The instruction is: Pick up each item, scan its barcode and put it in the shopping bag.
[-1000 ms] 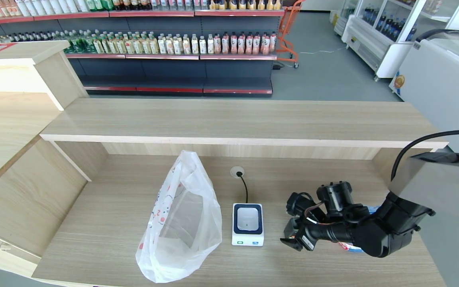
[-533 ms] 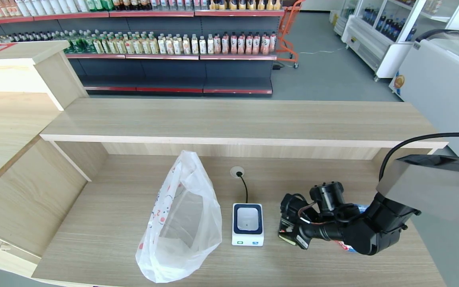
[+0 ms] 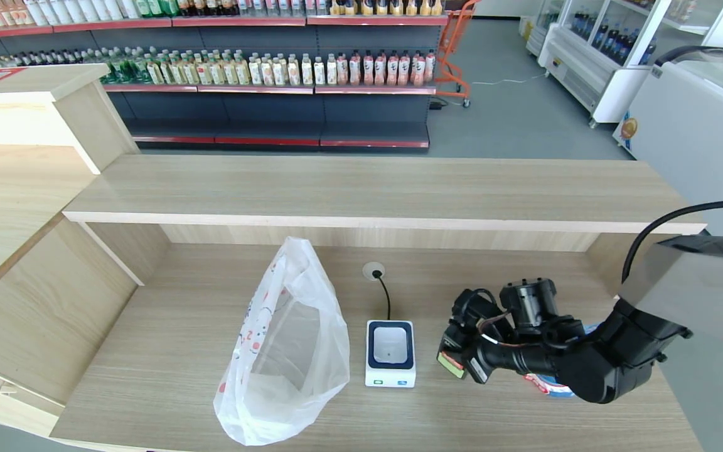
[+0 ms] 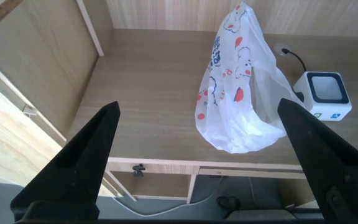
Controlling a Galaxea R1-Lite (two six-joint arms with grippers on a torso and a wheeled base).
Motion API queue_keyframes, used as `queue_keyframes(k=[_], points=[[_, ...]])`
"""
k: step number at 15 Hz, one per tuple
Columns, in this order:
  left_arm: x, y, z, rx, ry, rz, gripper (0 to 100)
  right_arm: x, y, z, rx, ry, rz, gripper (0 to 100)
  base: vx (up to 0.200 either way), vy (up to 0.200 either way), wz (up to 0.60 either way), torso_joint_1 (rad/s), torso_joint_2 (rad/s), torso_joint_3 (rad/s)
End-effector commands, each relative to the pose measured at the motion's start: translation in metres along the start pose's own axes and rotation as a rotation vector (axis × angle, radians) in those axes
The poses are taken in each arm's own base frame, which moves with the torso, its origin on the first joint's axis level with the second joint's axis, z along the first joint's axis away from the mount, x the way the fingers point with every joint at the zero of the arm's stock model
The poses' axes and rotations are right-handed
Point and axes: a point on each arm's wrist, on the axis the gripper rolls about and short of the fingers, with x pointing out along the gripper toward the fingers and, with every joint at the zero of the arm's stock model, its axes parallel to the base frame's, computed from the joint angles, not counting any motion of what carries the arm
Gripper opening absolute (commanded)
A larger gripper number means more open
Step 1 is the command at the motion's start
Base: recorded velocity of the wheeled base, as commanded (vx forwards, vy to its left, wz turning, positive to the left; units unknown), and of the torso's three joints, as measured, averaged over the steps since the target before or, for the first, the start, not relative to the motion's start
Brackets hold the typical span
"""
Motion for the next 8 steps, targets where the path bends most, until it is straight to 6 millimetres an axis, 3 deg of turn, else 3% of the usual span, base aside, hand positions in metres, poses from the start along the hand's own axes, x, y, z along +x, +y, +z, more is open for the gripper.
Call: queue_keyframes(k=[1,3,5,7,8], points=[[0.0,0.0,0.0,0.0,-0.001,0.001,100,-0.069,0.005,0.018,0.116,-0.12,-0.058,0,0.0,0.0,0.0,0.0,0.0,0.0],[0.0,0.0,0.0,0.0,-0.001,0.001,100,-0.115,0.007,0.014,0.089,-0.192,-0.131,0,0.0,0.0,0.0,0.0,0.0,0.0],[0.0,0.0,0.0,0.0,-0.001,-0.001,100,-0.153,0.002,0.015,-0.147,-0.224,-0.237,0,0.0,0.0,0.0,0.0,0.0,0.0],[0.0,0.0,0.0,0.0,-0.001,0.001,100,-0.175,-0.003,0.021,-0.503,-0.264,-0.293,0,0.0,0.0,0.0,0.0,0.0,0.0],[0.0,0.0,0.0,0.0,-0.001,0.001,100,-0.177,-0.003,0.021,-0.585,-0.297,-0.26,0,0.0,0.0,0.0,0.0,0.0,0.0]])
